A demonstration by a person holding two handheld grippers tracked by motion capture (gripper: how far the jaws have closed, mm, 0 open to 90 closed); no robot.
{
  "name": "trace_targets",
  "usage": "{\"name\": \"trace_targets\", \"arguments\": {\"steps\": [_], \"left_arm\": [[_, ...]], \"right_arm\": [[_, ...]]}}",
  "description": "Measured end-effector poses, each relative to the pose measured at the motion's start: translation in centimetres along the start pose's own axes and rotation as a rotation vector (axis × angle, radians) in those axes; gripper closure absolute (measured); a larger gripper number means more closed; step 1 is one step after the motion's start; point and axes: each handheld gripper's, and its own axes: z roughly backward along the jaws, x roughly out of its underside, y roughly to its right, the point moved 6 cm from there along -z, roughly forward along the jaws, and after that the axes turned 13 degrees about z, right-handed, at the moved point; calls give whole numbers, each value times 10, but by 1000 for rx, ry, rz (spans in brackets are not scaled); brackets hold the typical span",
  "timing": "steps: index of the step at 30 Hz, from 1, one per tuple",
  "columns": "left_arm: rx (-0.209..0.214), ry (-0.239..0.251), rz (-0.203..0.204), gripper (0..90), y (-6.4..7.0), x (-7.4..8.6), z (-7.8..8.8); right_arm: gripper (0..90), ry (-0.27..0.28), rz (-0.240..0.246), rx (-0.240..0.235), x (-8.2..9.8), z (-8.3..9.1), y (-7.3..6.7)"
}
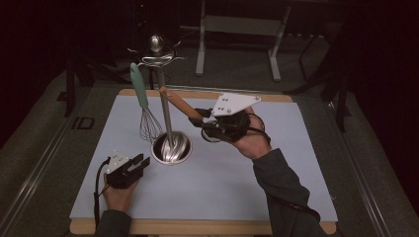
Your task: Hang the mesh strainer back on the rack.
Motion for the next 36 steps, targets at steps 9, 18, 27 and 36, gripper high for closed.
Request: {"name": "trace_targets", "arguments": {"steps": [9, 18, 27, 36], "left_arm": [[0, 0, -1, 663, 0, 0, 0], [1, 0, 0, 663, 0, 0, 0], [2, 0, 1, 663, 0, 0, 0], [3, 0, 1, 663, 0, 0, 0]], "right_arm": [[706, 19, 15, 22, -10, 6, 5], [706, 58, 12, 52, -19, 13, 13], [706, 71, 1, 62, -28, 9, 20], [706, 62, -15, 56, -30, -4, 24]]}}
